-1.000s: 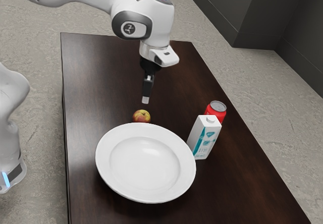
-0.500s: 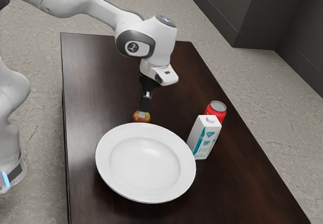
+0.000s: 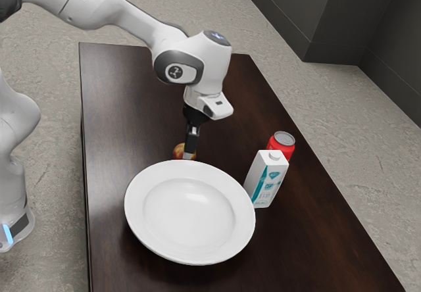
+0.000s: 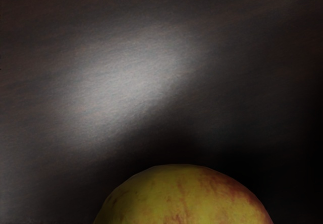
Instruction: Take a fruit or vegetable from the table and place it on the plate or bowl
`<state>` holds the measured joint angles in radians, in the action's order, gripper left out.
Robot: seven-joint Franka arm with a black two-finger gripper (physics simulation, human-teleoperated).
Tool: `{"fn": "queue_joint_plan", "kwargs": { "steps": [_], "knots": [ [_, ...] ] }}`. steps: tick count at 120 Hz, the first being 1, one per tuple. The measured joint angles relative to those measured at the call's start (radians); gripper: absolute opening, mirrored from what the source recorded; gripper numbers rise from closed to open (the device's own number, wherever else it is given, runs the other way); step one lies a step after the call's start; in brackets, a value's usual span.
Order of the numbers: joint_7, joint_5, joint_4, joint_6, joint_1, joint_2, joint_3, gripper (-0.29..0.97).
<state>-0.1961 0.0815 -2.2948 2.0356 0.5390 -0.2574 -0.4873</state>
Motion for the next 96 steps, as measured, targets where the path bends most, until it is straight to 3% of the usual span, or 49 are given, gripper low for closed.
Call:
{"fn": "queue_joint_plan", "kwargs": {
  "steps": [38,75,96],
  "knots": [
    [0.003,-0.002,-0.003,0.020,0.002,0.019,-0.005,0.65],
    [0.029,0.035,0.007,0.025,0.002,0.025,-0.023,0.18],
    [0.049,0.106,0.080,-0.012,-0.001,0.024,-0.049,0.10]
  ]
}}
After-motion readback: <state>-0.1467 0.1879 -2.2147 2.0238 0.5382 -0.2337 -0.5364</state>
